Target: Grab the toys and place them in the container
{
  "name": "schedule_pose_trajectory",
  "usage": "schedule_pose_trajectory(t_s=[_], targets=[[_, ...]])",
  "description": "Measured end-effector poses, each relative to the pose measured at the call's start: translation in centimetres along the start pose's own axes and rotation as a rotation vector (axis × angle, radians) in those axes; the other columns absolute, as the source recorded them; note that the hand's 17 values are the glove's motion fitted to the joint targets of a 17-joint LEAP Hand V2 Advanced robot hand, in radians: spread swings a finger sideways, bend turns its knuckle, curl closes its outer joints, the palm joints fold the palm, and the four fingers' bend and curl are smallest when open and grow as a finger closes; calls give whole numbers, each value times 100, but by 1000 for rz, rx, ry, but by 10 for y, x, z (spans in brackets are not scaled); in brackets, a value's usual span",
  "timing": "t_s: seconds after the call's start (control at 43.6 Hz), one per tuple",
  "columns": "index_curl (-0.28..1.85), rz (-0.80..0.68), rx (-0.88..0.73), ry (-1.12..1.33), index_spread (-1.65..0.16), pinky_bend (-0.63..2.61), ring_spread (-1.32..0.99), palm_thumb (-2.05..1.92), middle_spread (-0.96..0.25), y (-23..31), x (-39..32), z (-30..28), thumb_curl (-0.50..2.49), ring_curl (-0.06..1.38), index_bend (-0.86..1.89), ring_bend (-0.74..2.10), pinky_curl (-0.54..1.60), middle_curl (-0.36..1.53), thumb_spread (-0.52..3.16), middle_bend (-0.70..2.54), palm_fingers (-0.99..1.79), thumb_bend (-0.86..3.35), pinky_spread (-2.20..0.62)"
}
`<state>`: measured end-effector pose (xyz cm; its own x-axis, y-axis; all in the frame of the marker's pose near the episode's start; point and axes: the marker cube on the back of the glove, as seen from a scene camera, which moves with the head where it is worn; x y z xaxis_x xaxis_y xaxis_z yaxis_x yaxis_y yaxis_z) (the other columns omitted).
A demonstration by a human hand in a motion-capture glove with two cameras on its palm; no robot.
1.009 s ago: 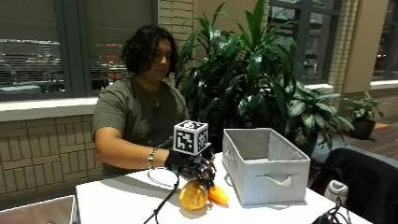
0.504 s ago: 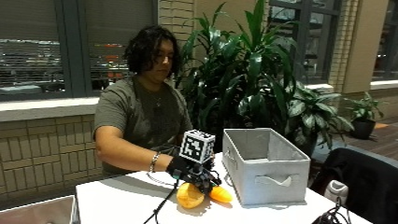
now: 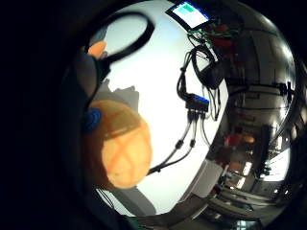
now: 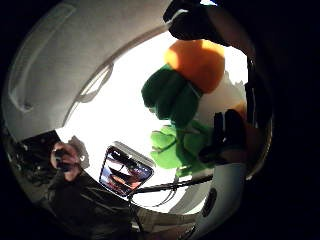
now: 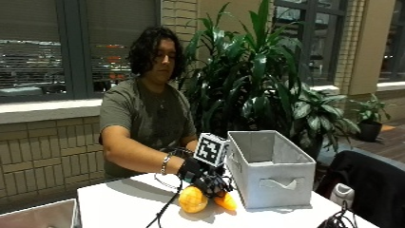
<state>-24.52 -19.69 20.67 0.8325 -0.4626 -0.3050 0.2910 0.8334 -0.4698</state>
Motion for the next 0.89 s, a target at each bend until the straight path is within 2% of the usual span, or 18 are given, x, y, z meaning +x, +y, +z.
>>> schedule_pose_trajectory(t_s=[0.183, 0.321, 0.367, 0.436, 0.527, 0.734, 0.803, 0.894], targets=[[16, -137, 11, 104, -47, 125, -62, 50, -47, -10, -3, 13, 43, 75, 6, 154, 58, 97, 138, 127, 54, 57, -42], [16, -52, -40, 23, -48, 140, -61, 46, -47, -15, -9, 16, 40, 82, 13, 164, 66, 97, 141, 125, 57, 55, -45], [11, -52, -68, 43, -47, 150, -61, 43, -46, -15, -10, 19, 39, 85, -4, 172, 71, 98, 143, 131, 47, 54, -46], [8, -60, -65, 60, -46, 157, -60, 42, -45, -16, -10, 21, 39, 88, 0, 179, 75, 98, 149, 135, 40, 55, -46], [13, -31, 11, 41, -48, 156, -60, 39, -44, -19, -4, 21, 37, 90, 22, 178, 76, 97, 155, 134, 55, 56, -47], [20, 37, 339, -157, -48, 157, -55, 17, -40, -13, 6, 7, 28, 91, 33, 175, 80, 86, 160, 117, 67, 50, -48], [23, 81, 447, -176, -47, 151, -54, 14, -39, -6, 15, -8, 27, 89, 40, 170, 80, 87, 155, 123, 77, 47, -48], [28, 105, 499, -202, -46, 144, -52, 15, -39, 2, 23, -26, 26, 89, 50, 166, 80, 89, 148, 129, 85, 44, -48]])
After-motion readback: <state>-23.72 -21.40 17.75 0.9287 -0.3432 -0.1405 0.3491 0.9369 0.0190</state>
